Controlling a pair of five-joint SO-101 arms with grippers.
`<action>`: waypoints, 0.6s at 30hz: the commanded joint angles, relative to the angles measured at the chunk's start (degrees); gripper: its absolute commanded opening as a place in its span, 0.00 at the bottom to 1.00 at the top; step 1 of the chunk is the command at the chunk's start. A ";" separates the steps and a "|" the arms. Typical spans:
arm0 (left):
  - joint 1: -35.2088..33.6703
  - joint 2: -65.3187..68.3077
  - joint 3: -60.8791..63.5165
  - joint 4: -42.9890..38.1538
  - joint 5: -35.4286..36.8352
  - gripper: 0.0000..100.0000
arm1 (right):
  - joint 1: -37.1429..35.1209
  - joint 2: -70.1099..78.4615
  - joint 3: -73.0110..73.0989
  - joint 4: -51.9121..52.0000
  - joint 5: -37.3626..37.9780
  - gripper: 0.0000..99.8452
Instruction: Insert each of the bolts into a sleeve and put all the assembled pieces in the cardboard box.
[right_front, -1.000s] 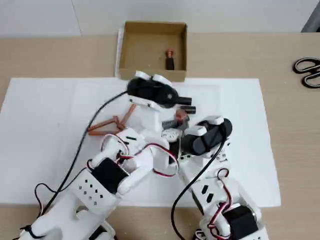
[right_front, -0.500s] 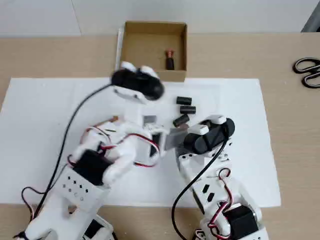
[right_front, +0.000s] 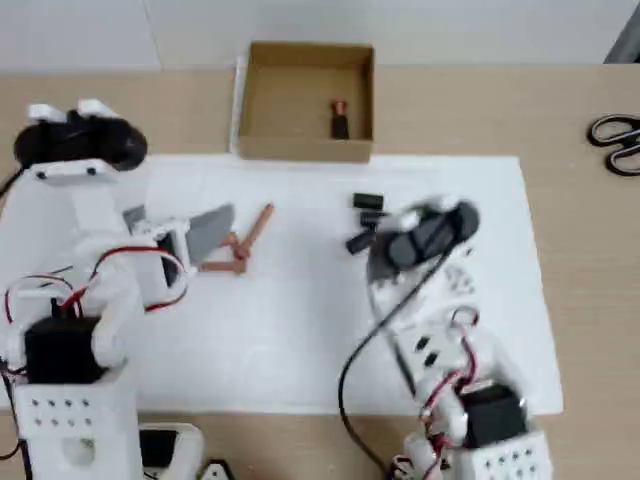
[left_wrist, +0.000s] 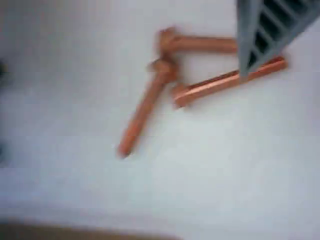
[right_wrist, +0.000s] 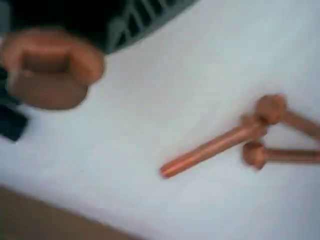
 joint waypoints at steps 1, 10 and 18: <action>-2.90 -0.97 4.79 -0.53 -1.32 0.36 | 1.89 17.63 -20.40 -1.36 1.41 0.00; -4.04 -1.05 8.75 -2.20 -1.32 0.36 | 2.15 68.09 -61.27 -9.89 1.23 0.00; -4.04 -1.05 9.01 -2.11 -1.32 0.36 | 1.80 102.02 -89.85 -16.13 1.14 0.00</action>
